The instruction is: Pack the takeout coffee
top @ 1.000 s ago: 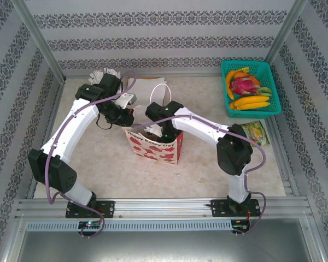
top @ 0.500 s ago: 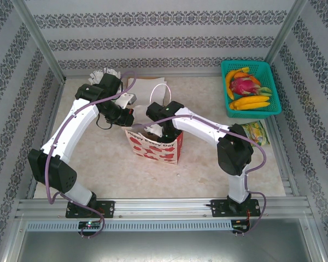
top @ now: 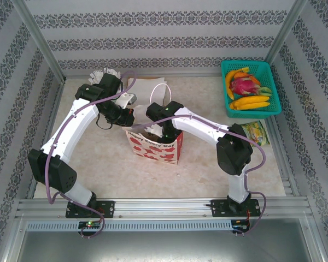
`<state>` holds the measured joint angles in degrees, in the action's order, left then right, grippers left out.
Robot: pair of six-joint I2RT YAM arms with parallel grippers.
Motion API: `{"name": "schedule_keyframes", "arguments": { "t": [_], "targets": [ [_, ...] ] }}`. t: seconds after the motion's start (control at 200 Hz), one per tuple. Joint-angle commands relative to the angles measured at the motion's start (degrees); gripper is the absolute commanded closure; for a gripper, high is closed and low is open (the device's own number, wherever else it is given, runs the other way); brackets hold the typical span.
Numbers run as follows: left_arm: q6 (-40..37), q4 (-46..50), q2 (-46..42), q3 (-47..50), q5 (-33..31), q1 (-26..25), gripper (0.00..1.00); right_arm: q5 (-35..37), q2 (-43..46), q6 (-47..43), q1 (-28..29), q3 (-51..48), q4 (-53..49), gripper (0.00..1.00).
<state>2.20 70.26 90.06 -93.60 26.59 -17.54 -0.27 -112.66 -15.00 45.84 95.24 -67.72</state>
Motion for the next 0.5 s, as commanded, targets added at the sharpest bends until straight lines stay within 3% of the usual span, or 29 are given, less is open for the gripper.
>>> {"name": "schedule_keyframes", "arguments": {
  "t": [0.0,0.495],
  "targets": [
    [0.79,0.05,0.06,-0.05,0.55,0.75,1.0,2.91,-7.55,-0.39,-0.82,-4.28,0.4,0.39],
    [0.71,-0.26,0.14,0.35,1.03,0.69,1.0,4.15,-10.4,-0.35,-1.28,-4.89,-0.03,0.39]
  ]
}}
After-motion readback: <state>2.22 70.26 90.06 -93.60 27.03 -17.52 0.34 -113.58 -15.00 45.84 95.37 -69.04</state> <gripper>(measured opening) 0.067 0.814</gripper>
